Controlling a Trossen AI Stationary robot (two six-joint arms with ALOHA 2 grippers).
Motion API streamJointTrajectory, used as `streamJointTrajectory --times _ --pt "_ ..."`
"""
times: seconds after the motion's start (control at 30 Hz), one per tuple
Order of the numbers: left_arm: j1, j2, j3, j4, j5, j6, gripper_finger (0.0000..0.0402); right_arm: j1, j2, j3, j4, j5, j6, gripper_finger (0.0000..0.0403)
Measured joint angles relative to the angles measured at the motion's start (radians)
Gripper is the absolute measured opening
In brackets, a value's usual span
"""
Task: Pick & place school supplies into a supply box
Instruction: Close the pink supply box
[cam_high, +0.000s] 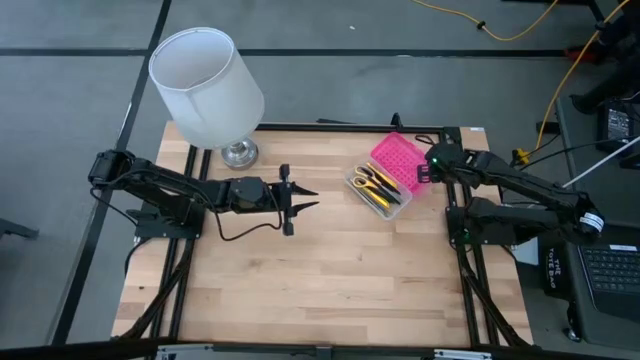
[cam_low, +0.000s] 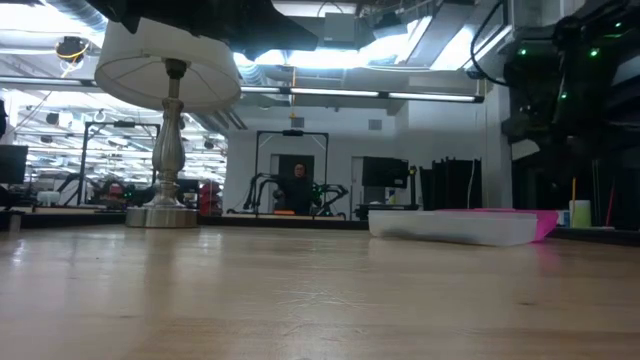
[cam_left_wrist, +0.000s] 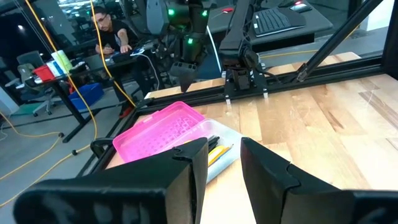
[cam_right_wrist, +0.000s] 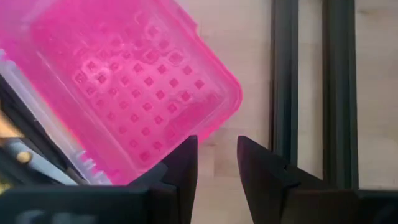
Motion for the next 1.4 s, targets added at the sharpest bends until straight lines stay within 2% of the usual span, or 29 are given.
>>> streamJointTrajectory --times 0.43,0.63,0.77,1.0,1.4 --pt "0.000 0.000 0.000 0.000 0.000 0.000 0.0088 -0.047 0.134 0.000 0.003 -0.005 0.078 0.0117" --pt "0.000 0.000 0.000 0.000 0.000 0.000 0.0088 -0.077 0.179 0.000 0.087 -0.006 0.073 0.0117" --pt "0.000 0.000 0.000 0.000 0.000 0.000 0.0088 -0.124 0.206 0.001 0.125 -0.021 0.003 0.0117" --pt "0.000 0.000 0.000 0.000 0.000 0.000 0.0088 -0.196 0.234 0.000 0.119 -0.049 -0.018 0.0117" --pt "0.000 0.000 0.000 0.000 0.000 0.000 0.0088 -0.219 0.237 0.000 0.144 -0.050 -0.036 0.0117"
